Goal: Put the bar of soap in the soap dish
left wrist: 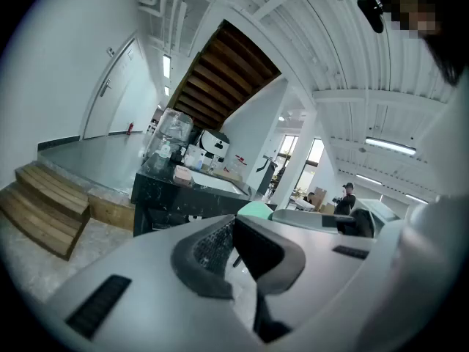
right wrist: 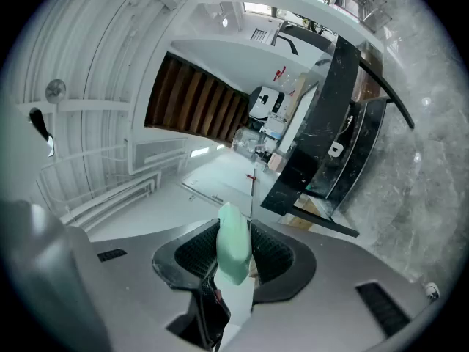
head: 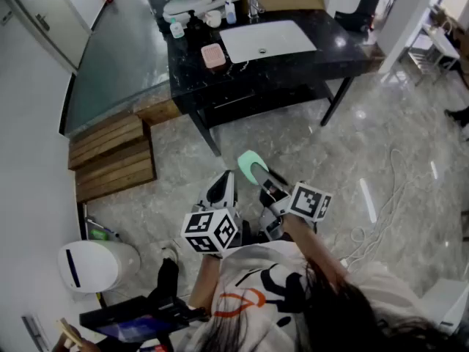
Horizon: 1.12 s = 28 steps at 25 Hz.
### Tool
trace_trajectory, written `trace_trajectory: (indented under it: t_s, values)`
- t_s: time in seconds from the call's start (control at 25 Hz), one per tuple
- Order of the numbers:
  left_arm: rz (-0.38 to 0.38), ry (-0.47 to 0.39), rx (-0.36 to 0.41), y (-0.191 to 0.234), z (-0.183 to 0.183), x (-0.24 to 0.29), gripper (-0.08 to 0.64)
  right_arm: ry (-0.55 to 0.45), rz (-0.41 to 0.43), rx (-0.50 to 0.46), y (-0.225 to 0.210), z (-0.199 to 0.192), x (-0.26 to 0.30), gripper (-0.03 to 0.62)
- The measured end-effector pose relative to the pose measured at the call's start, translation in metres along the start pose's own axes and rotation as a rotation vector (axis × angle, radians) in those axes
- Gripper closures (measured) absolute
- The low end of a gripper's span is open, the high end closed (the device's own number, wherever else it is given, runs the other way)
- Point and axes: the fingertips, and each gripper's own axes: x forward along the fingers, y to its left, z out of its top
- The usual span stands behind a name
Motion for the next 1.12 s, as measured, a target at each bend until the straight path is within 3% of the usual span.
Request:
trace_trajectory:
  t_s: [0.24, 0.6, 0.88, 1.12]
  values:
    - [0.005, 0.005, -0.004, 0.003, 0.000, -0.003, 0.558, -0.007, -0.019, 0.093, -0.001, -0.006, 0.001, 0.454]
    - [0.010, 0.009, -0.013, 0.017, 0.003, -0.005, 0.558, -0.001, -0.052, 0.129, -0.007, -0.012, 0.009, 0.454]
    - [-0.008, 0.025, -0.008, 0.029, 0.011, 0.009, 0.558, 0.001, -0.146, 0.184, -0.020, -0.014, 0.020, 0.454]
    - [-0.027, 0.043, -0.007, 0.049, 0.024, 0.029, 0.558, -0.005, -0.158, 0.190, -0.023, -0.007, 0.048, 0.454]
